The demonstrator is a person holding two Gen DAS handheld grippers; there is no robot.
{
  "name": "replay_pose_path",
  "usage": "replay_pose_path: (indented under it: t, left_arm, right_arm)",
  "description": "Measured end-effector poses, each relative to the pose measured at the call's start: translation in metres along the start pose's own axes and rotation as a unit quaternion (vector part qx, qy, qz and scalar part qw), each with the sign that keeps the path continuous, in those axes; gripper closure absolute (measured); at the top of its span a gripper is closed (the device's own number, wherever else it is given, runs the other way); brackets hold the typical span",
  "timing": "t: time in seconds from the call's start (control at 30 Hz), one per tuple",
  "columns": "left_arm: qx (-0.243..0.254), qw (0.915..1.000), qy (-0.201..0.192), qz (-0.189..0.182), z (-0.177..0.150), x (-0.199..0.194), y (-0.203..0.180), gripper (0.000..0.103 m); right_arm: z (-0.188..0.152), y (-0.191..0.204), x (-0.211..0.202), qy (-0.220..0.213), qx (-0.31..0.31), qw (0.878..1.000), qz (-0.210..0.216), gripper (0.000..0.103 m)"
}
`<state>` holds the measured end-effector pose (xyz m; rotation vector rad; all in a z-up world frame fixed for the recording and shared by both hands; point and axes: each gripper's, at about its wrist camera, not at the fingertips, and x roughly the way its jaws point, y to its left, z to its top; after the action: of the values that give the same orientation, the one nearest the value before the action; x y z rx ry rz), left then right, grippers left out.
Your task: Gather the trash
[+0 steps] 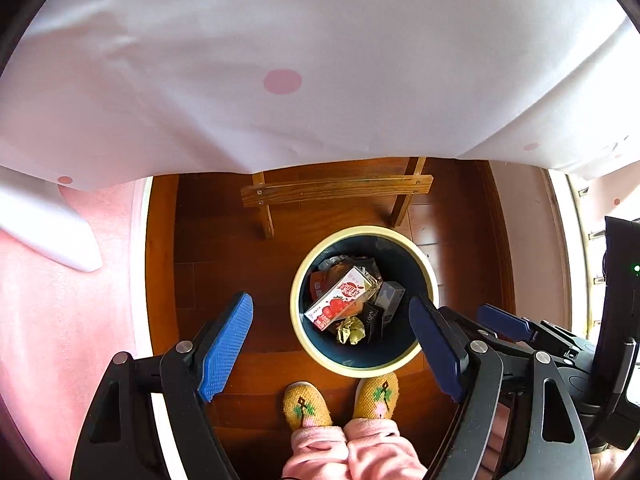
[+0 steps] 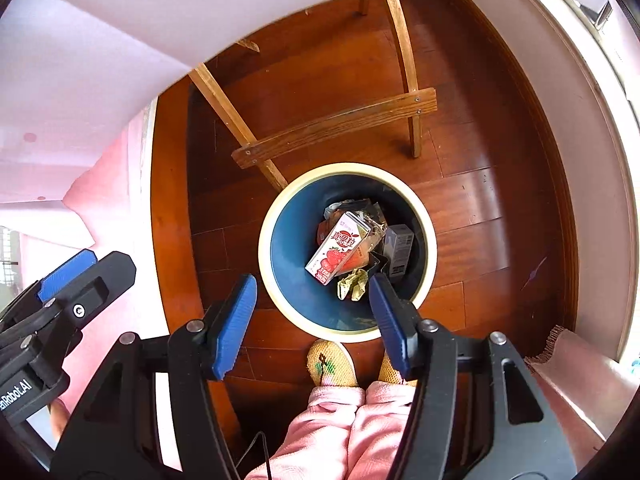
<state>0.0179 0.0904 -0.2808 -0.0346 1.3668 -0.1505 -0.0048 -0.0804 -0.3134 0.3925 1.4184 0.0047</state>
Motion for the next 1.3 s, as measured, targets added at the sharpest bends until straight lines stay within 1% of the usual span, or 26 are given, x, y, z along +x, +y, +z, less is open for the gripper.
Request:
replay_pose_path:
  t: [0.17,0.33,0.57,0.9,1.2,1.3]
  left_arm:
    - [-0.005,0.9999,-0.012,-0.001,0.008,-0.044,-0.005,0.021]
    - [0.003,0.9995,-0.030,0.004,0.017,-0.098,-0.013,0.021]
    - [0.007,0.9976,-0.065,0.023,0.025,-0.177,-0.025,0.021]
    - [-0.009,0.9932,-0.109,0.039,0.030,-0.287,-0.030,0.021]
    - [-0.016,0.9881,-0.144,0.051,0.028,-0.351,-0.038,0.021]
    - [-0.017,0.9853,-0.162,0.049,0.029,-0.374,-0.042,0.021]
  right_arm:
    - [0.004,0.010,-0.041,-0.012,-0.005,1.000,0.000,0.047]
    - [0.008,0.025,-0.093,-0.028,-0.023,0.999,-0.004,0.046]
    - [0.011,0.047,-0.171,-0.059,-0.041,0.997,0.011,0.046]
    - [0.009,0.076,-0.270,-0.097,-0.078,0.992,0.029,0.046]
    - [0.009,0.097,-0.351,-0.143,-0.108,0.983,0.034,0.046]
    - [0.010,0.103,-0.376,-0.160,-0.112,0.980,0.028,0.046]
